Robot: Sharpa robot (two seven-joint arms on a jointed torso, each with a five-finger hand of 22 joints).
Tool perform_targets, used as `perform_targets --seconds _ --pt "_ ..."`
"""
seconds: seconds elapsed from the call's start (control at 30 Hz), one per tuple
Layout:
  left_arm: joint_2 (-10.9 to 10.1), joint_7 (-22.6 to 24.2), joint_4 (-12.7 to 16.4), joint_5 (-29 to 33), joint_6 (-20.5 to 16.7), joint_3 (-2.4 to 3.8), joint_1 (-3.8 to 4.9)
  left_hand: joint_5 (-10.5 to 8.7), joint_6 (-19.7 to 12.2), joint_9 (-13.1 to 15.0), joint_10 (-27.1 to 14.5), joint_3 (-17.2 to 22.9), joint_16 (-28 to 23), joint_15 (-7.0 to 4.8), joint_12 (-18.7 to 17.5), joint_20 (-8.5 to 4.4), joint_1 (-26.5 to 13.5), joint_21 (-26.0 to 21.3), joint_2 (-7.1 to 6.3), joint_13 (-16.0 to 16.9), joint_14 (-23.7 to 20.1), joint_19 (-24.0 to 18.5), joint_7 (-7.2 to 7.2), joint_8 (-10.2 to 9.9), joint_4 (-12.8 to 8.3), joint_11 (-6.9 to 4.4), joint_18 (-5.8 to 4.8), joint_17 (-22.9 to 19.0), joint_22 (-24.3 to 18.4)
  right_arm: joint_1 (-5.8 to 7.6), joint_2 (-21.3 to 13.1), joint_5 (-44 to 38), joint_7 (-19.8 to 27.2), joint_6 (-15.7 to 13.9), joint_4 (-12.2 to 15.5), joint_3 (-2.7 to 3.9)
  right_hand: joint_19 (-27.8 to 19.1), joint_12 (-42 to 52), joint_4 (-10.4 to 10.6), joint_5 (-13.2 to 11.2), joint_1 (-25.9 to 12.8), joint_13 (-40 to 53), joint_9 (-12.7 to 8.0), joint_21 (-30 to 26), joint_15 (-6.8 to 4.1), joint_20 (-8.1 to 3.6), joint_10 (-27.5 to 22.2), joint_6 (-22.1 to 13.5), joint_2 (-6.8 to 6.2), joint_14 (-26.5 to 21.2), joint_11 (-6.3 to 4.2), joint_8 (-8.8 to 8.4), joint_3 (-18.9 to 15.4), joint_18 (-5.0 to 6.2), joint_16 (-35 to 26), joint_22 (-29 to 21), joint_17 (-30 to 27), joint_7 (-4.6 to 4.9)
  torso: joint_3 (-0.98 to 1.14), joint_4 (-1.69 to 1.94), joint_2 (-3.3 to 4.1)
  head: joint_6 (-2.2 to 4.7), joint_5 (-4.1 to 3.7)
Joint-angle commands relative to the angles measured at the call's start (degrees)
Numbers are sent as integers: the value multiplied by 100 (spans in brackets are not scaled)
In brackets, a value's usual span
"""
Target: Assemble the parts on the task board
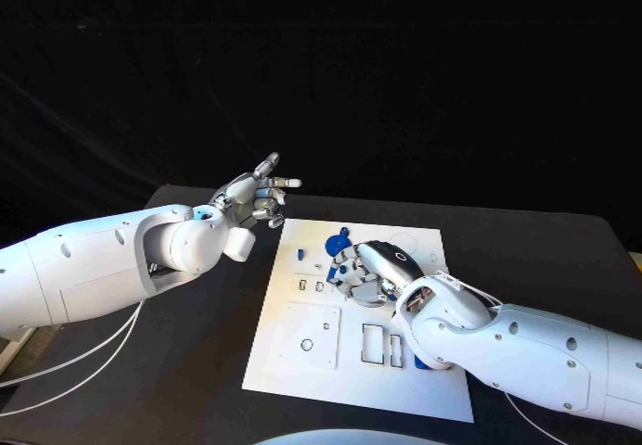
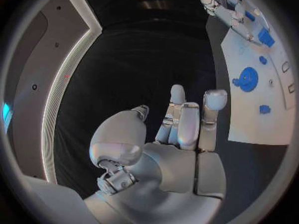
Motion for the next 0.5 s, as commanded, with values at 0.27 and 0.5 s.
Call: perform_targets --seconds 0.27,0.5 --pt "44 109 28 -65 69 6 23 20 -51 -18 -45 -58 -52 11 -57 6 161 -74 -27 -39 -58 -60 3 -37 2 12 51 -49 -78 -33 74 -674 -340 505 -63 -3 192 9 -2 -26 -54 860 0 -19 11 -11 60 33 -6 594 -3 7 -29 -38 27 1147 1445 15 3 -2 -3 -68 19" --pt "65 120 54 -107 87 6 29 16 -56 -21 -50 -72 -57 13 -67 9 172 -91 -26 -51 -63 -68 6 -39 14 15 53 -57 -97 -37 116 -863 -465 627 -97 -6 193 8 -3 -29 -53 859 0 -17 11 -11 59 35 -6 594 -4 8 -29 -38 27 1148 1443 14 1 -9 -8 -81 25"
